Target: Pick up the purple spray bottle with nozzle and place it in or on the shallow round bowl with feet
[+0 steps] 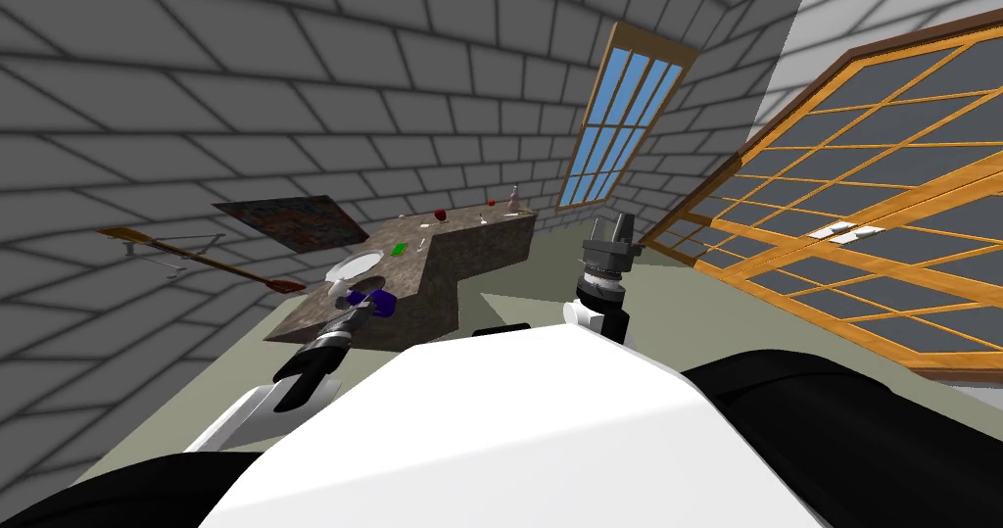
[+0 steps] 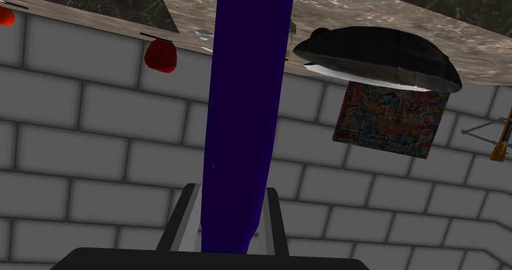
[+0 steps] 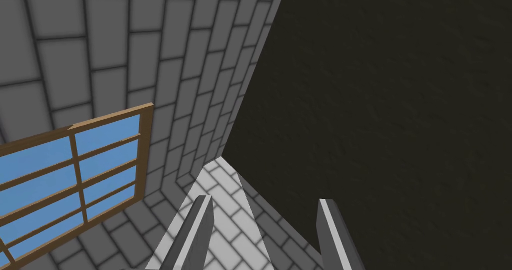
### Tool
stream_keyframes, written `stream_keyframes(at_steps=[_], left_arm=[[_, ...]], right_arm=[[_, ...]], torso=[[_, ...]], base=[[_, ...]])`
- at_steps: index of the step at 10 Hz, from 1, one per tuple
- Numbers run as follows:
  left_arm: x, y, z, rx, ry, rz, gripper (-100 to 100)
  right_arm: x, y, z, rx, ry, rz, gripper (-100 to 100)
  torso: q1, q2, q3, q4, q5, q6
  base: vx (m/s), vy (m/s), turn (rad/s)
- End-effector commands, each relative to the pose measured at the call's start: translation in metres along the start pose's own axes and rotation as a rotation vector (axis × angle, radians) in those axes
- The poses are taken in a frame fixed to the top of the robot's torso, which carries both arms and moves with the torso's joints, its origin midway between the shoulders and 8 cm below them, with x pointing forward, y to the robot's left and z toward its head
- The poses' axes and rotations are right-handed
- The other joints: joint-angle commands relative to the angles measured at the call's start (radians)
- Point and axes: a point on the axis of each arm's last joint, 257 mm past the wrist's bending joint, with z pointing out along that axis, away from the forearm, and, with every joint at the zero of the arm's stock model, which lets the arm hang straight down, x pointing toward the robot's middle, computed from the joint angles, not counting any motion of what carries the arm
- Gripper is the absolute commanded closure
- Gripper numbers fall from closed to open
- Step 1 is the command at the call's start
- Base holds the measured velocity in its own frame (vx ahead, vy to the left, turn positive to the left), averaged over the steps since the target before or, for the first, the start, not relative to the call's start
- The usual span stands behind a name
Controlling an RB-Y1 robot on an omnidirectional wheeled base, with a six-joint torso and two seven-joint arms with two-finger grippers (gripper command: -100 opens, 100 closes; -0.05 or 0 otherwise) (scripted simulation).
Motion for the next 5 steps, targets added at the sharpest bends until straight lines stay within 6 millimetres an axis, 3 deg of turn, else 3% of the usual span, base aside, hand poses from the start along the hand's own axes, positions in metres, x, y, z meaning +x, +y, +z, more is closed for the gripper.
stream_keyframes(at_steps=[1, 3, 5], left_arm=[[-0.004, 0.007, -0.009, -0.018, 0.005, -0.007, 100], [-0.014, 0.012, -0.013, -0.026, 0.007, -0.004, 100], [-0.026, 0.004, -0.006, 0.002, -0.003, 0.021, 100]], right_arm=[[0.0, 0.0, 0.0, 0.0, 0.0, 0.0, 0], [0.0, 0.0, 0.0, 0.0, 0.0, 0.0, 0], [0.0, 0.0, 0.0, 0.0, 0.0, 0.0, 0]], torso=[[0.0, 0.0, 0.0, 0.0, 0.0, 0.0], [0.001, -0.003, -0.001, 0.0, 0.0, 0.001], [0.013, -0.008, -0.004, -0.001, 0.002, 0.002]], base=[[-0.077, -0.018, 0.083], [-0.056, 0.033, 0.056], [0.017, 0.207, -0.029]])
